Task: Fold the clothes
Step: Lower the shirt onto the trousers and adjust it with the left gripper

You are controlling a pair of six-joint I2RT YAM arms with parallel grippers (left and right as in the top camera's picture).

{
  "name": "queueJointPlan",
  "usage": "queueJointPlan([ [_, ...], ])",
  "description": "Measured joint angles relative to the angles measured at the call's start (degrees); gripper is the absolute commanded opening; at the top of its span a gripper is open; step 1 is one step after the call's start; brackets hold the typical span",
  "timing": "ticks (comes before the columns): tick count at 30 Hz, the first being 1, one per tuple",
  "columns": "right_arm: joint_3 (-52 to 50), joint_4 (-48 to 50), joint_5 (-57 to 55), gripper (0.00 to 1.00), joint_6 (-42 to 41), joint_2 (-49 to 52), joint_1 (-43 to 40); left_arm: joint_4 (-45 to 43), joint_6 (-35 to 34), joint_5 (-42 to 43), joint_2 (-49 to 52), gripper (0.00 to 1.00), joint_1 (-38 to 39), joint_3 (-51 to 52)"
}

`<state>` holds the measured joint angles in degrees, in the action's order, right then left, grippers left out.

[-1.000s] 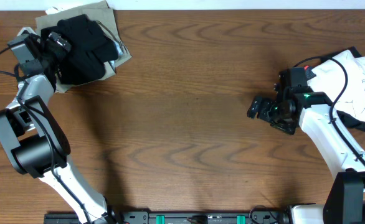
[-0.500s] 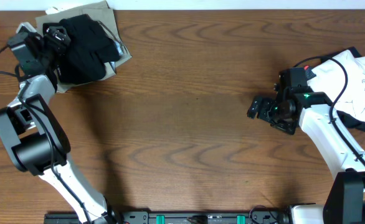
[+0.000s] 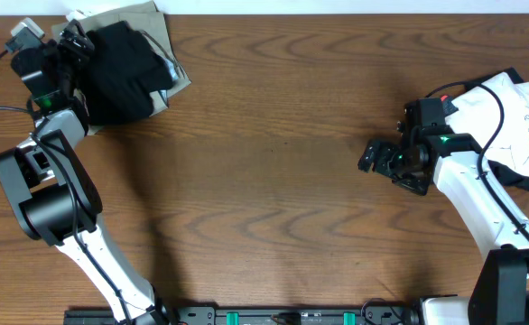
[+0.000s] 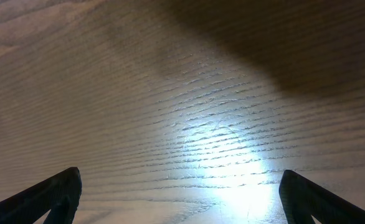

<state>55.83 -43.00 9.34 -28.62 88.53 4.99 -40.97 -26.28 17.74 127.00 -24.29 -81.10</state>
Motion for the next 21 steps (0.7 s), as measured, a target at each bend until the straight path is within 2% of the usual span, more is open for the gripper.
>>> queueJointPlan([
  [5,0.00,-0.02,0.02,0.99,0.00,0.00,0.02,2.64,0.35,-2.95,0.00,0.98,-0.79,0.00],
  [8,0.00,0.00,0.00,0.99,0.00,0.00,0.00,4.52,-1.33,-1.92,0.00,0.98,-2.27,0.00],
  [16,0.00,0.00,0.00,0.99,0.00,0.00,0.02,5.22,-13.84,9.53,-3.43,0.98,-8.20,0.00],
  [21,0.00,0.00,0.00,0.99,0.00,0.00,0.02,5.29,-16.92,16.83,-11.91,0.98,-10.97,0.00],
])
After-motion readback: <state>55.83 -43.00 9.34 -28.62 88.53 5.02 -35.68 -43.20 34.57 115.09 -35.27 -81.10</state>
